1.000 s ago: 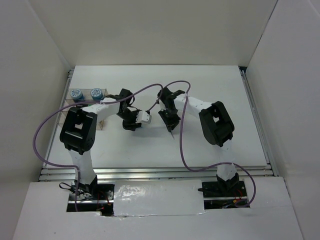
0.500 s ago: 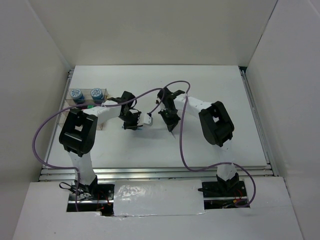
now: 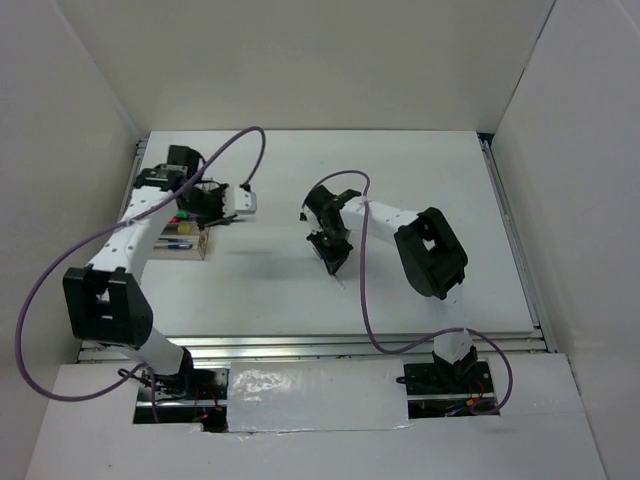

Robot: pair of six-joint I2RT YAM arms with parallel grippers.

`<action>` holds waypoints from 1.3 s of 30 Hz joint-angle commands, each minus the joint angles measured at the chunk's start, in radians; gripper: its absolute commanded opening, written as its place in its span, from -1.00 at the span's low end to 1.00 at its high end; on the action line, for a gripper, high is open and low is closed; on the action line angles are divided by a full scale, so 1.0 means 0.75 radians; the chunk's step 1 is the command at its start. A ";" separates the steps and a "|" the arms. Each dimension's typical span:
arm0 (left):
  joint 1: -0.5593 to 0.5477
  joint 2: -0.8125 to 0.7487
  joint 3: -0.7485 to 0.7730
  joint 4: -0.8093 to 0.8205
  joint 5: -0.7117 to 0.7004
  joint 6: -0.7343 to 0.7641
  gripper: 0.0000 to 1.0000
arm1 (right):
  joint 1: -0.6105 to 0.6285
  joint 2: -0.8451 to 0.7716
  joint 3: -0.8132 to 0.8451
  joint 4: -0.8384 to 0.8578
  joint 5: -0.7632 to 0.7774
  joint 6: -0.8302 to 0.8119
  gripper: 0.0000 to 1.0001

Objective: Sort the stationery into containers
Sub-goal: Pick up the pen from the center of the board, then place the pen in the storage box.

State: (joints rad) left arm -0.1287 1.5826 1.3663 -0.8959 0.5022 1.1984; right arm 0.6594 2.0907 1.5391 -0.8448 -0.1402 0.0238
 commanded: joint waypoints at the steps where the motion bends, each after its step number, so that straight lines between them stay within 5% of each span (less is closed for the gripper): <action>1: 0.147 -0.083 0.074 -0.263 0.065 0.340 -1.00 | 0.019 -0.106 -0.019 0.004 -0.048 -0.017 -1.00; 7: 0.509 -0.026 0.091 -0.392 -0.005 0.819 -1.00 | 0.037 -0.170 0.042 -0.058 -0.128 -0.069 -1.00; 13: 0.728 0.140 0.171 -0.383 -0.064 1.024 -0.99 | 0.037 -0.192 0.132 -0.117 -0.220 -0.101 -1.00; 19: 0.750 0.219 0.140 -0.194 -0.115 0.975 -0.81 | 0.033 -0.166 0.230 -0.185 -0.330 -0.128 -1.00; 28: 0.746 0.277 0.158 -0.143 -0.073 0.912 0.16 | 0.025 -0.129 0.349 -0.272 -0.571 -0.177 -1.00; 34: 0.742 0.018 0.069 -0.174 0.213 0.914 0.24 | 0.011 -0.110 0.378 -0.330 -0.841 -0.206 -1.00; 39: 0.577 -0.261 -0.073 -0.245 0.400 0.936 0.26 | 0.037 -0.131 0.351 -0.344 -0.971 -0.218 -1.00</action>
State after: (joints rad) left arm 0.3817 1.5036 1.3479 -1.0107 0.6231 1.8812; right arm 0.6739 2.0029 1.7855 -1.0668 -0.7486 -0.1162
